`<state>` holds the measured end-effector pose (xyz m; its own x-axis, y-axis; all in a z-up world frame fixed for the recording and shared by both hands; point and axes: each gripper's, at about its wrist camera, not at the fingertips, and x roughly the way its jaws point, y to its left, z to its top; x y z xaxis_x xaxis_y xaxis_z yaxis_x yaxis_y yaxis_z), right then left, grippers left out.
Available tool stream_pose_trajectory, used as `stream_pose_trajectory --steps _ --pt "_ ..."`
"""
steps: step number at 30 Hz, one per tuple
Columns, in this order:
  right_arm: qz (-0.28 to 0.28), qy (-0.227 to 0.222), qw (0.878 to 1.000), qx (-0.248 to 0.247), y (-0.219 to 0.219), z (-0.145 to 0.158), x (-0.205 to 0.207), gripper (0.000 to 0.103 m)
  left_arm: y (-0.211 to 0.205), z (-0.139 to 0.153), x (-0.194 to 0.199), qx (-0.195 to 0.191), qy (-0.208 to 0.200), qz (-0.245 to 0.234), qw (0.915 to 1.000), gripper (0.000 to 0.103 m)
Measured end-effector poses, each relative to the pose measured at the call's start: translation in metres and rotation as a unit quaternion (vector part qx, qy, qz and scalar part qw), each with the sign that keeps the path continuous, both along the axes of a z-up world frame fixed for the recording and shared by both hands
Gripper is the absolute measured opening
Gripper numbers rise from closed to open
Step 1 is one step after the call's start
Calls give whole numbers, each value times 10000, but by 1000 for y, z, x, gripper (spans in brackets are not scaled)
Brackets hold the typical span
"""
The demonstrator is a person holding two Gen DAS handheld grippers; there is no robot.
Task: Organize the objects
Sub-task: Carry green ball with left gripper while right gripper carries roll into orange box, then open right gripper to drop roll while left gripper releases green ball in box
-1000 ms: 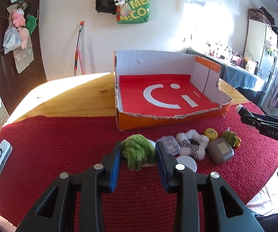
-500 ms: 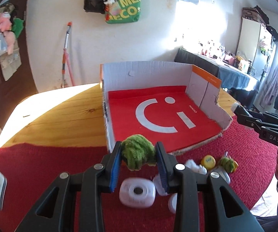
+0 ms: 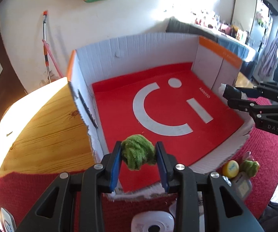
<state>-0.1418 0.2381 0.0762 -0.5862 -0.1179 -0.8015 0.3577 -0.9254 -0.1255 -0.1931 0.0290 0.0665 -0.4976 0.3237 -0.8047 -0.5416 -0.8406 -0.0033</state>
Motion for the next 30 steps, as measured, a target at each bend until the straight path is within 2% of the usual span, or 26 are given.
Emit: stream_pose_trajectory --steps 8,14,17,30 --pt "302 -425 9981 341 -9 -19 -13 33 12 -12 -10 -325 -97 -221 9992 36" --pt "452 -718 9952 488 -11 -29 -23 33 17 -25 -18 -525 -360 -390 9972 36" --pt "523 -806 9941 494 -11 -30 -24 33 19 -25 -16 -611 -270 -477 9966 36" --pt "687 -921 9918 560 -9 -32 -21 33 18 -25 -16 -614 -263 -560 9962 38"
